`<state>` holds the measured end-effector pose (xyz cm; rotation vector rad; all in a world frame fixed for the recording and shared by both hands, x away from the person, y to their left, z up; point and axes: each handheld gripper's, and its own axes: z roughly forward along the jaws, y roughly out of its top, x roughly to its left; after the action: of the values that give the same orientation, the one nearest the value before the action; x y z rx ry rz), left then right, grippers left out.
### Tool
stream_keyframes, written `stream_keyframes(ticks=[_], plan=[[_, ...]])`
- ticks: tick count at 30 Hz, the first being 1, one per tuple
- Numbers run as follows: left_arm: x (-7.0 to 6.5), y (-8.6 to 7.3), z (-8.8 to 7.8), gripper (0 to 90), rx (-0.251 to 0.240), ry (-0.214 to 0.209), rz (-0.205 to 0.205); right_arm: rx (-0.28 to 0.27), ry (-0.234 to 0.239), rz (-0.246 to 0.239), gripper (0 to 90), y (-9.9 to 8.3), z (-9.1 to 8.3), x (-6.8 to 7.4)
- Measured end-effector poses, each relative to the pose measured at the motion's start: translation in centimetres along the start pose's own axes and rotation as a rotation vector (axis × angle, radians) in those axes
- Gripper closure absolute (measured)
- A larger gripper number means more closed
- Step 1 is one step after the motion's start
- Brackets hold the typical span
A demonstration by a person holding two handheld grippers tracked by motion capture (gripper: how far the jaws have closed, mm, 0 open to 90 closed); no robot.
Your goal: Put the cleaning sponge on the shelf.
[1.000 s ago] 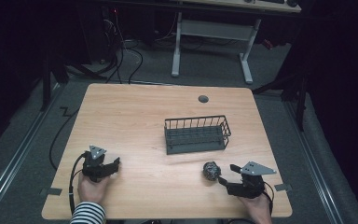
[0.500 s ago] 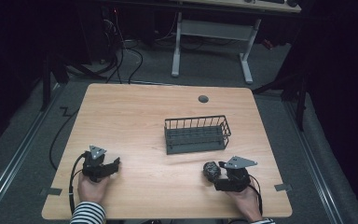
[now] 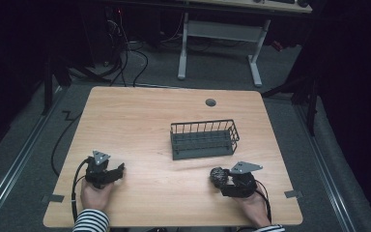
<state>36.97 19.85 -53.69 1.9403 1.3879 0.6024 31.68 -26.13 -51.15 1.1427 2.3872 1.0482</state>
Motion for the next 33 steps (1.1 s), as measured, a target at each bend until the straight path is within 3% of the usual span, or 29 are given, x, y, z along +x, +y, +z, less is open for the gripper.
stream_keyframes(ticks=[8,19,29,33], plan=[[0.0,0.0,0.0,27.7,0.0,0.0,0.0,-0.003,0.017,0.001,37.9,0.1,-0.2,0.1],[0.0,0.0,0.0,27.4,0.002,-0.001,0.003,-0.059,0.049,0.004,38.5,0.6,-1.3,0.3],[0.0,0.0,0.0,27.3,0.002,0.0,0.002,-0.118,0.095,-0.035,39.0,2.9,-2.9,0.7],[0.0,0.0,0.0,27.3,0.002,-0.001,0.003,-0.14,0.09,-0.067,39.1,3.8,-3.3,0.9]])
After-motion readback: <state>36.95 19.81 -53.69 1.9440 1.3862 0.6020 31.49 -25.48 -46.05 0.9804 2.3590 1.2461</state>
